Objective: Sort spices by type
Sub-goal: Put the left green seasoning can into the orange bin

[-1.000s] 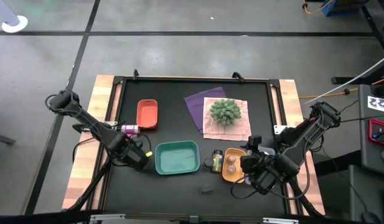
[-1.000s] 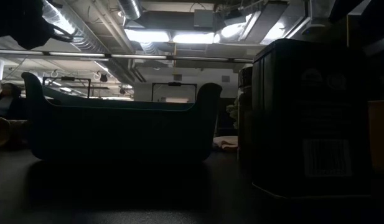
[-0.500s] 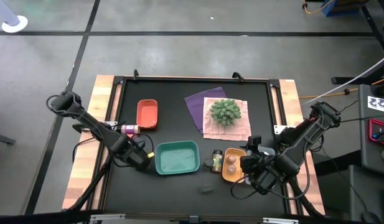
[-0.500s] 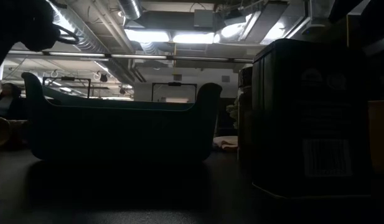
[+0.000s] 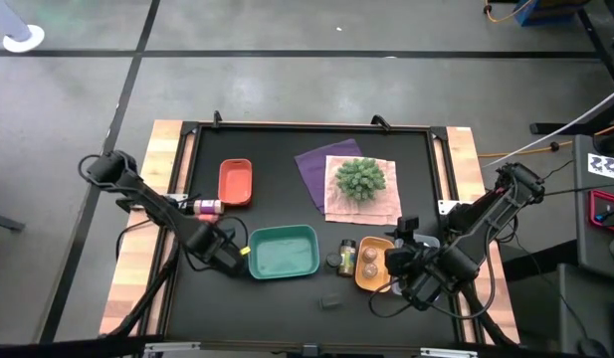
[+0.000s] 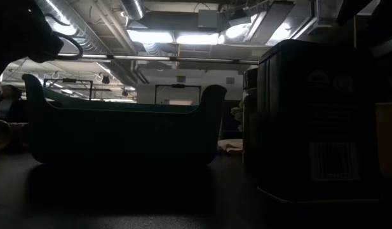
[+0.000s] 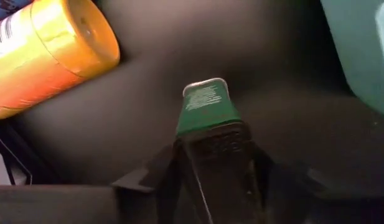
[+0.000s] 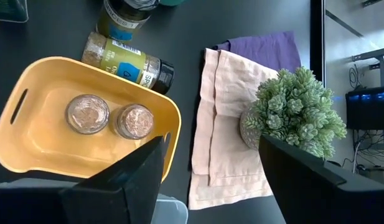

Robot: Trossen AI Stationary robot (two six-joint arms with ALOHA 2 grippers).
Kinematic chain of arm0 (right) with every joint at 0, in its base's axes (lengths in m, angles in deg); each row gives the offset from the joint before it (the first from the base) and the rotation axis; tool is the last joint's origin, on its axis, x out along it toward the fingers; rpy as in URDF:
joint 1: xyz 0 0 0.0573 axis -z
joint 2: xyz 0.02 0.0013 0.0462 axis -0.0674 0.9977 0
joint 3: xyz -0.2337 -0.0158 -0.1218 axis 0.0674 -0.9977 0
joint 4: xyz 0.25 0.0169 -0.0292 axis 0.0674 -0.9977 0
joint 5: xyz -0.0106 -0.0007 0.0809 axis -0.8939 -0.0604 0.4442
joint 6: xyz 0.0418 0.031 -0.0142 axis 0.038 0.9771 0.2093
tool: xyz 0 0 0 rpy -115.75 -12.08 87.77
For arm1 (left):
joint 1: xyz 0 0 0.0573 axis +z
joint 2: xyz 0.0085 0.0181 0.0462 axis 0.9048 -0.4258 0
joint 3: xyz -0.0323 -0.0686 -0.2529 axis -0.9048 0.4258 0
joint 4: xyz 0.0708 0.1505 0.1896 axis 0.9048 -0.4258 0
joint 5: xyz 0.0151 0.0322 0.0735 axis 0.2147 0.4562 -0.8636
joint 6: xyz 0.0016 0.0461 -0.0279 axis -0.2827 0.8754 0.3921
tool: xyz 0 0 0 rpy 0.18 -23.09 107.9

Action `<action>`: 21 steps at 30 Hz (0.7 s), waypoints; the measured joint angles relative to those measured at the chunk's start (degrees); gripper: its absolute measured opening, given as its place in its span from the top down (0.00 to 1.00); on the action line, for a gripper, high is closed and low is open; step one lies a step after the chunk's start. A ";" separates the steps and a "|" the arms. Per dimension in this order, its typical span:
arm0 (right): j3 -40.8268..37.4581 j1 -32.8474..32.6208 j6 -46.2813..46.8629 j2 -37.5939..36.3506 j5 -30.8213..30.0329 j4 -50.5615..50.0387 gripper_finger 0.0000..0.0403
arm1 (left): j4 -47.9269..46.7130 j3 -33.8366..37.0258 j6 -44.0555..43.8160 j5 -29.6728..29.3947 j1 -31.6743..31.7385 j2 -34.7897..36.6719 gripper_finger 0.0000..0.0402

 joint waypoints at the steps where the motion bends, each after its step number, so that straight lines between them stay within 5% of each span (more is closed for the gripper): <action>1: 0.00 0.00 0.00 0.00 0.00 -0.29 0.36 | -0.02 0.00 -0.11 0.00 0.02 0.16 0.64; 4: 0.00 0.00 -0.02 0.02 0.18 -2.66 0.36 | -0.02 0.02 -0.37 0.05 0.09 1.03 0.72; 11: -0.07 0.00 0.20 -2.81 0.59 -5.82 0.36 | -0.18 -0.03 1.45 0.05 4.27 7.29 0.72; 21: -6.06 0.00 0.03 -15.62 -6.36 0.86 0.36 | -1.54 -0.09 13.14 -0.87 21.05 20.28 0.72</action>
